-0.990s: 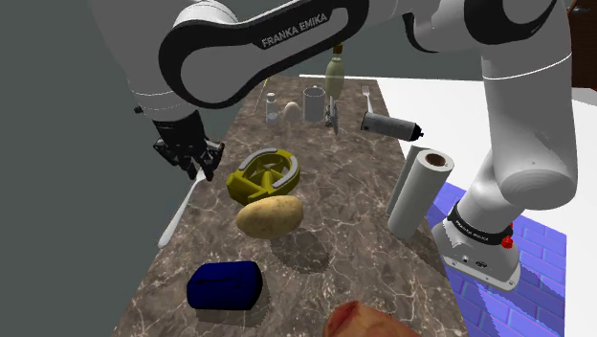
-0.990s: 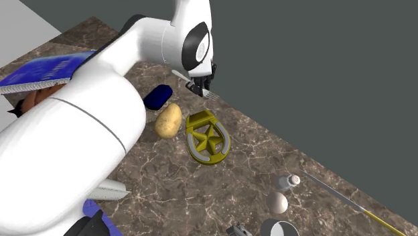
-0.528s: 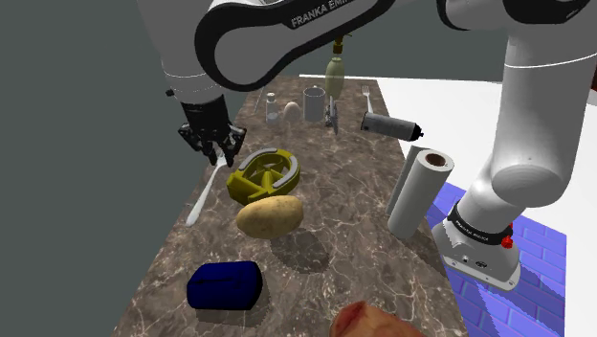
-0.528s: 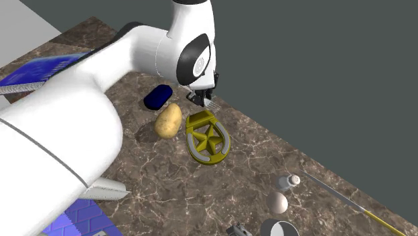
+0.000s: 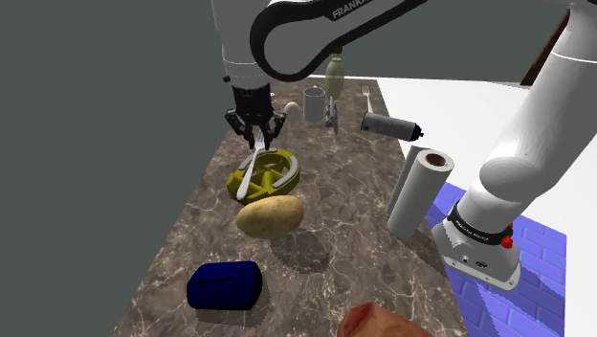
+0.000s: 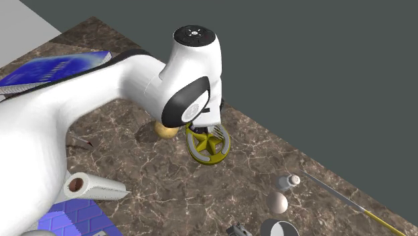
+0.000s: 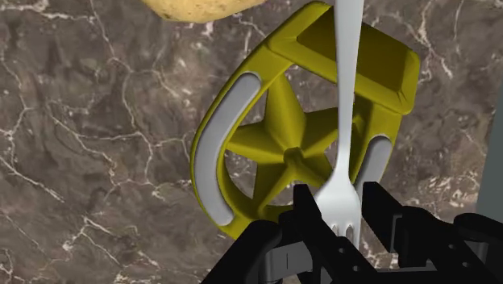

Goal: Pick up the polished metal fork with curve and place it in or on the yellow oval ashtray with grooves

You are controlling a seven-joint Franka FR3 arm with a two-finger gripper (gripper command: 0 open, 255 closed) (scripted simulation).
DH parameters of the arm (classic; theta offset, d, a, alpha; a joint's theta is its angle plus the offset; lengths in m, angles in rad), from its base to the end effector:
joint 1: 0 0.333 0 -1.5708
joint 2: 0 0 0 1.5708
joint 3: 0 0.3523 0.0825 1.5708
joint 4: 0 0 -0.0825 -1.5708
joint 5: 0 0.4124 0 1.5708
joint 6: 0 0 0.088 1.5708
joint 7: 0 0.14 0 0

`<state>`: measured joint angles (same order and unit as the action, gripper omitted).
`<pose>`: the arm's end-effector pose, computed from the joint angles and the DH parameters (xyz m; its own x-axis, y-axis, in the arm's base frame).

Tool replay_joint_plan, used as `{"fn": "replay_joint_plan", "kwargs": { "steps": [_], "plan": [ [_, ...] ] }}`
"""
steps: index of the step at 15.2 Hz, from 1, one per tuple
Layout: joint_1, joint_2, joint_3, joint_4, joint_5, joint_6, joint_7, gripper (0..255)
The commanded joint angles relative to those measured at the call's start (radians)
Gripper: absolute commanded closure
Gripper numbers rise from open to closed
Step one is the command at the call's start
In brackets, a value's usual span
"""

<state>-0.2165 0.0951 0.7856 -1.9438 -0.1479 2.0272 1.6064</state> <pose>0.5210 0.3080 0.4390 0.5586 -0.8268 0.0660 -0.8278 -0.5607 -0.0184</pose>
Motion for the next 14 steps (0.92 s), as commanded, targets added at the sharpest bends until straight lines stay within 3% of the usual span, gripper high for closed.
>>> {"fn": "replay_joint_plan", "kwargs": {
  "steps": [1,14],
  "plan": [
    [-0.016,-0.023,-0.007,-0.037,0.018,0.024,-0.028,255],
    [0.001,0.061,-0.020,-0.123,-0.064,0.164,0.035,255]
  ]
}}
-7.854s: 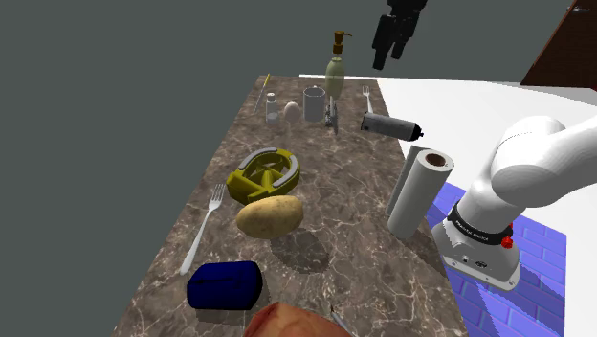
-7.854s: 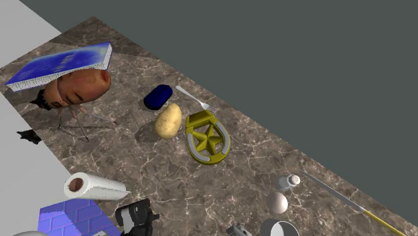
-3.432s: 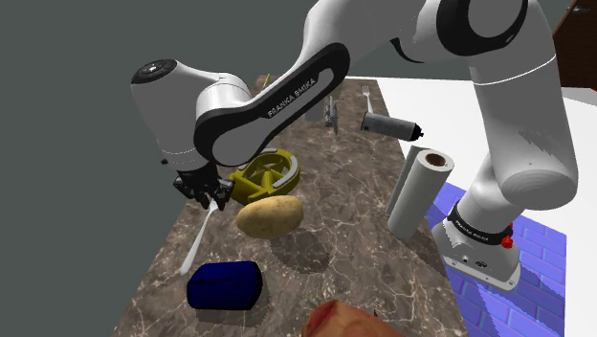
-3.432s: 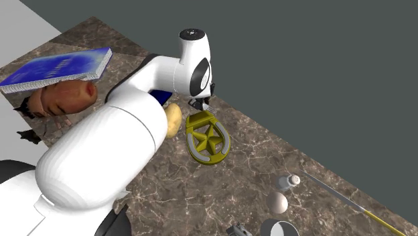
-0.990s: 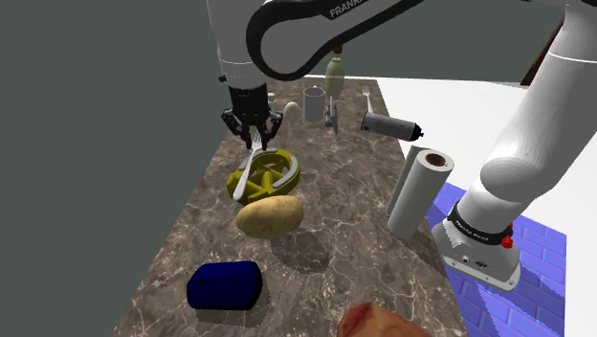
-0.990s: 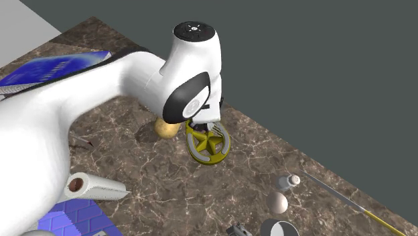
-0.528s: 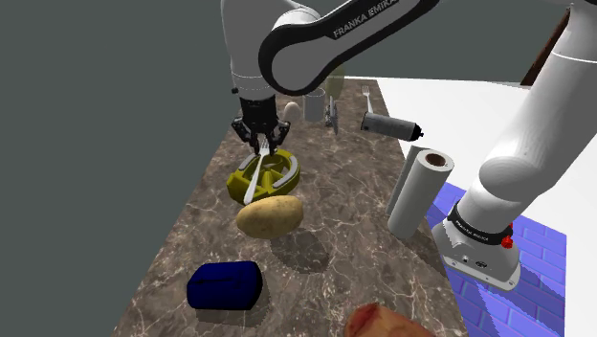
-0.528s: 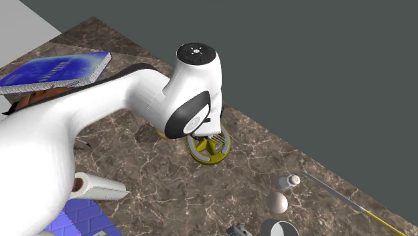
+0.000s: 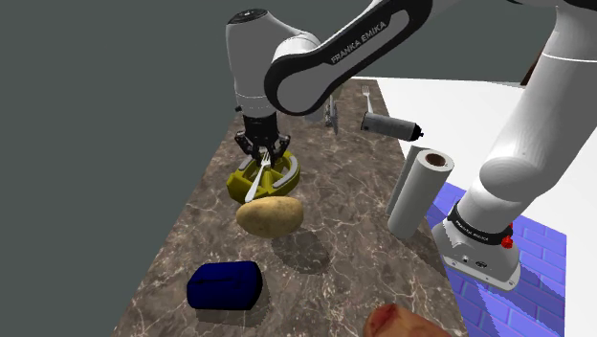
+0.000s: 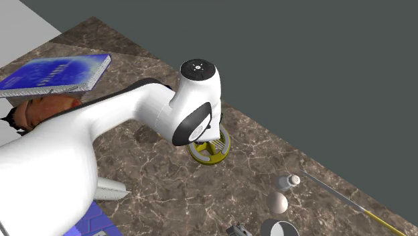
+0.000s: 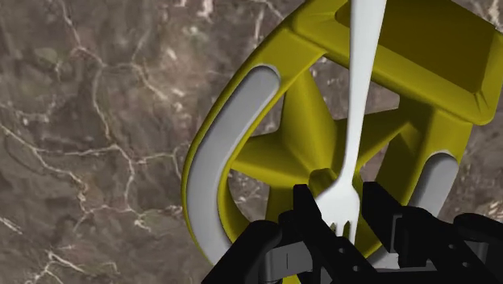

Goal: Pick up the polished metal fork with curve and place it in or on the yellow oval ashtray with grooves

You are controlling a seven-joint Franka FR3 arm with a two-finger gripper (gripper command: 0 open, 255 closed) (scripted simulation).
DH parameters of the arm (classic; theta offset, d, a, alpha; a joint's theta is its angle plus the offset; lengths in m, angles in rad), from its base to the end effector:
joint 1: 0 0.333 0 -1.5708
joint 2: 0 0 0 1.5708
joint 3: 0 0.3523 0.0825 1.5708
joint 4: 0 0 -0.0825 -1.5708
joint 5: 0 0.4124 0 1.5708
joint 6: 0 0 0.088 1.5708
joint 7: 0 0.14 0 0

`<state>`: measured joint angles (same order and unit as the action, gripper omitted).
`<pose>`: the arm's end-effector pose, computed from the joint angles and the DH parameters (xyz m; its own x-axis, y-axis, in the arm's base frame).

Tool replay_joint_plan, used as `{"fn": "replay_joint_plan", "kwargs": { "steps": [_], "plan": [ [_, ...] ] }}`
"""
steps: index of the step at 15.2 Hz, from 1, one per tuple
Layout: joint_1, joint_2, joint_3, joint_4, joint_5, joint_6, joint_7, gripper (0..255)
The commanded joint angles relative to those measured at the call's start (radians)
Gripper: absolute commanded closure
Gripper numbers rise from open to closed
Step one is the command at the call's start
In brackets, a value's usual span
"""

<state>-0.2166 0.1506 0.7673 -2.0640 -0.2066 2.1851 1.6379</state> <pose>0.5196 0.2952 0.3694 0.5589 -0.8267 0.0651 -0.8276 -0.5610 -0.0189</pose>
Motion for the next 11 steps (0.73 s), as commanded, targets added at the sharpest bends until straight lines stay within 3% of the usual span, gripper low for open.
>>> {"fn": "replay_joint_plan", "kwargs": {
  "steps": [1,7,8,11],
  "plan": [
    [0.001,0.006,-0.001,-0.003,-0.006,0.006,0.004,255],
    [0.001,0.006,-0.001,-0.003,-0.006,0.006,0.004,255],
    [0.002,0.006,-0.001,-0.003,-0.006,0.006,0.004,0],
    [0.001,0.006,-0.001,-0.003,-0.006,0.007,0.004,0]
  ]
}}
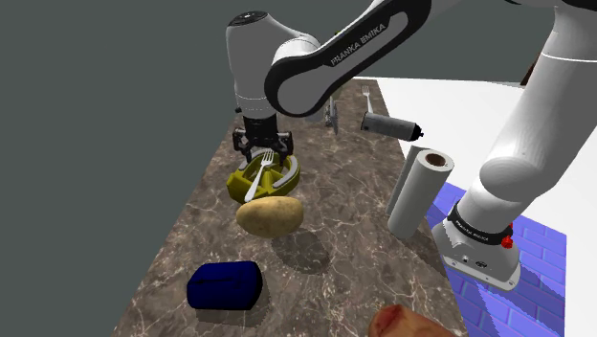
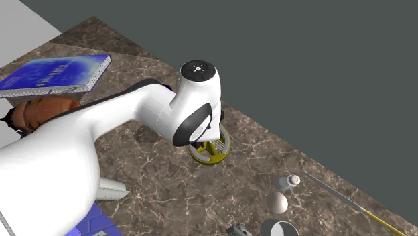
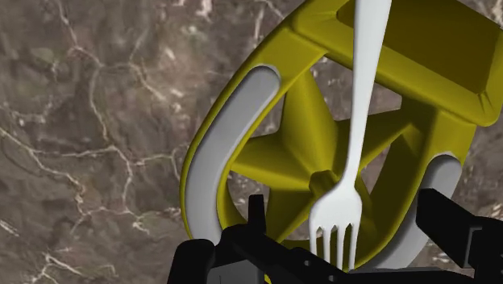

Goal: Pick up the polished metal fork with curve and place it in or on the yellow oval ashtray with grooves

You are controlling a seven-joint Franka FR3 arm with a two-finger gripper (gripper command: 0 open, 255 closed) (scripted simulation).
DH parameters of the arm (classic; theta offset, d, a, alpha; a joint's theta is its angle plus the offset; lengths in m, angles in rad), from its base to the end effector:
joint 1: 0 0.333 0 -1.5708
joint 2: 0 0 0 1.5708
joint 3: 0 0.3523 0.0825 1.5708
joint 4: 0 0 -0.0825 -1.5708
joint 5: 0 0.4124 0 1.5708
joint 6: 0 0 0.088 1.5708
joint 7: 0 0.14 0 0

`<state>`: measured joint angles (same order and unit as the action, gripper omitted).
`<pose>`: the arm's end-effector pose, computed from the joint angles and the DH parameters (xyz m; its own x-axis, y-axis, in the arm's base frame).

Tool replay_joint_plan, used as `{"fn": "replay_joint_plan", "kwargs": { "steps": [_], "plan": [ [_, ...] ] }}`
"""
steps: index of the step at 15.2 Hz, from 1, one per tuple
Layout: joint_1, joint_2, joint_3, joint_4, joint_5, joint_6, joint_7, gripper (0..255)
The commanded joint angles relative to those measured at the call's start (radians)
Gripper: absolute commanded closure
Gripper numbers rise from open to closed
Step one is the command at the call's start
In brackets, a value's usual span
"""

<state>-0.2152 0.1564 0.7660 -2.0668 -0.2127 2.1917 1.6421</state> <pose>0.5199 0.2952 0.3660 0.5590 -0.8266 0.0654 -0.8275 -0.5611 -0.0190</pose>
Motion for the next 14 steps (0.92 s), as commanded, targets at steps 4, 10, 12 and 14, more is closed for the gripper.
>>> {"fn": "replay_joint_plan", "kwargs": {
  "steps": [4,10,12,14],
  "plan": [
    [-0.009,-0.042,0.010,0.030,0.041,-0.058,-0.028,0],
    [-0.014,-0.074,0.015,0.062,0.072,-0.111,-0.050,0],
    [-0.014,-0.074,0.015,0.062,0.072,-0.111,-0.050,0],
    [-0.014,-0.074,0.015,0.062,0.072,-0.111,-0.050,0]
  ]
}}
